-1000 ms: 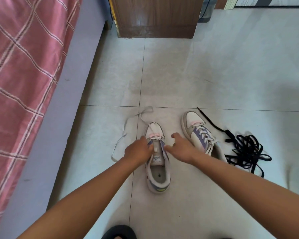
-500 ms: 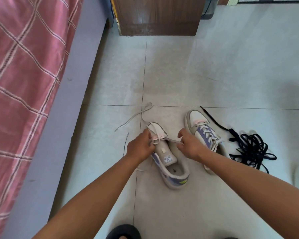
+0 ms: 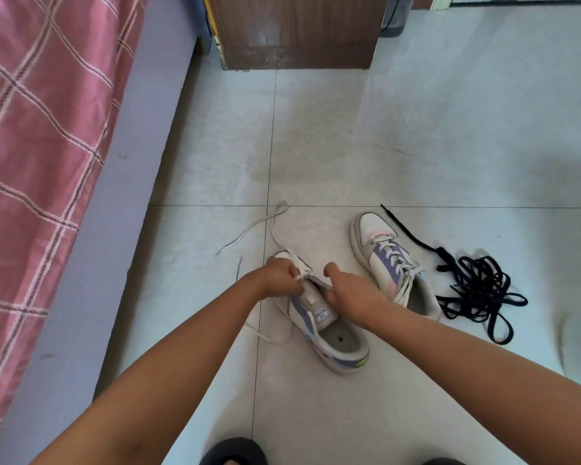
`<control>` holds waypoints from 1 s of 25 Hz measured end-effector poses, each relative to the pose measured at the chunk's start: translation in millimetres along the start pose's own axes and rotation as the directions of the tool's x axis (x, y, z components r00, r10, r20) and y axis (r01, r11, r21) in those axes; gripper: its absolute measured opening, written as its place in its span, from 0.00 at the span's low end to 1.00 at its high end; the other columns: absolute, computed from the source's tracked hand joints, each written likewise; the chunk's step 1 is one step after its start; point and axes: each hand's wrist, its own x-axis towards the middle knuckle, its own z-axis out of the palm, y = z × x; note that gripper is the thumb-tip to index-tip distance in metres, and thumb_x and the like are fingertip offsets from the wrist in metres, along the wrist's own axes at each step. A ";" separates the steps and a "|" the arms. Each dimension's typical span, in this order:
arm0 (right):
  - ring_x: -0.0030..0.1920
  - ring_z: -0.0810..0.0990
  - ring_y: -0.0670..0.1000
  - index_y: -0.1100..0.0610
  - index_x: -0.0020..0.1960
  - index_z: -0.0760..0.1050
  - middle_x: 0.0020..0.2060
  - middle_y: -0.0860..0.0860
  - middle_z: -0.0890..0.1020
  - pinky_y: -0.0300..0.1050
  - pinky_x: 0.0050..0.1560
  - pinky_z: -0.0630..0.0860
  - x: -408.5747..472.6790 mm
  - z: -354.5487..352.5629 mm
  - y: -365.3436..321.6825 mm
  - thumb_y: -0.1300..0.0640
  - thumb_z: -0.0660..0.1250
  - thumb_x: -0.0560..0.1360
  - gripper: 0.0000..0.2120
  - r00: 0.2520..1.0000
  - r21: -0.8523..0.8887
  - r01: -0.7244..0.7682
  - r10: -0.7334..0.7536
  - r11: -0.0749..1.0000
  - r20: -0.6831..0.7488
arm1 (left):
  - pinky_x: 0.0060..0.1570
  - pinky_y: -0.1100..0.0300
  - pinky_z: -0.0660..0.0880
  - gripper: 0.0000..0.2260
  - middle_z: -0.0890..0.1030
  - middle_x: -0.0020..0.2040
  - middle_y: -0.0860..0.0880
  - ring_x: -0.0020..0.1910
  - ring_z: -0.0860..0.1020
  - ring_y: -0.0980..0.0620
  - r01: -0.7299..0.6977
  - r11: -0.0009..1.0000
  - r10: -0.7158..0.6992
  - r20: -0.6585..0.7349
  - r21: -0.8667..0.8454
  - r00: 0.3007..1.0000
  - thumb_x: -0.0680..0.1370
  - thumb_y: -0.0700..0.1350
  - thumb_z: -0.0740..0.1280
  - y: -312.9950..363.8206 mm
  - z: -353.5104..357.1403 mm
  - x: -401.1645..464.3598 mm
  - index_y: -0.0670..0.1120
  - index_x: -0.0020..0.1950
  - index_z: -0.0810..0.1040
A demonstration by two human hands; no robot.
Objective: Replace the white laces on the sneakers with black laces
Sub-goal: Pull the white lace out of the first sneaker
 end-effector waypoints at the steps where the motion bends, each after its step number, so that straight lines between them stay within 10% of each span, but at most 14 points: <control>1: 0.50 0.77 0.60 0.61 0.62 0.65 0.53 0.60 0.78 0.48 0.42 0.67 0.5 1.2 0.5 0.58 0.52 0.81 0.12 0.999 -0.097 -0.011 0.014 0.995 0.031 | 0.35 0.63 0.66 0.06 0.72 0.44 0.47 0.37 0.70 0.53 0.039 0.995 -0.032 0.070 -0.093 0.997 0.74 0.45 0.66 1.0 -2.0 -2.8 0.47 0.38 0.71; 10: 0.59 0.75 0.58 0.62 0.67 0.64 0.59 0.58 0.75 0.48 0.45 0.69 -15.5 -18.9 11.5 0.67 0.56 0.78 0.17 0.993 -0.506 0.084 -0.031 0.858 0.113 | 0.32 0.63 0.68 0.10 0.72 0.35 0.49 0.32 0.76 0.56 0.019 0.781 0.110 0.167 -0.625 0.980 0.81 0.43 0.58 -0.6 -32.5 -20.3 0.44 0.42 0.73; 16: 0.57 0.77 0.56 0.57 0.72 0.59 0.57 0.55 0.77 0.48 0.48 0.72 -32.1 -14.6 42.3 0.66 0.55 0.79 0.22 0.982 -0.499 0.056 0.043 0.865 0.185 | 0.25 0.67 0.70 0.15 0.72 0.27 0.50 0.24 0.71 0.56 -0.220 0.150 0.104 -0.205 -0.964 0.973 0.82 0.42 0.57 14.5 -119.3 -41.3 0.45 0.35 0.71; 22: 0.58 0.77 0.55 0.58 0.70 0.62 0.59 0.55 0.77 0.48 0.54 0.73 -34.1 2.6 53.4 0.65 0.55 0.79 0.20 0.983 -0.478 0.049 0.042 0.877 0.179 | 0.27 0.64 0.72 0.20 0.71 0.27 0.47 0.27 0.66 0.53 -0.437 -0.559 0.084 -0.572 -0.705 0.816 0.81 0.40 0.60 54.8 -204.5 -70.9 0.38 0.29 0.74; 25: 0.60 0.77 0.54 0.58 0.69 0.64 0.60 0.53 0.76 0.47 0.56 0.73 -34.5 3.2 53.5 0.65 0.55 0.79 0.18 0.985 -0.454 0.051 0.030 0.889 0.169 | 0.26 0.64 0.71 0.15 0.72 0.28 0.48 0.27 0.69 0.54 -0.498 -0.491 0.132 -0.626 -0.715 0.769 0.81 0.42 0.61 69.9 -214.8 -75.6 0.40 0.34 0.72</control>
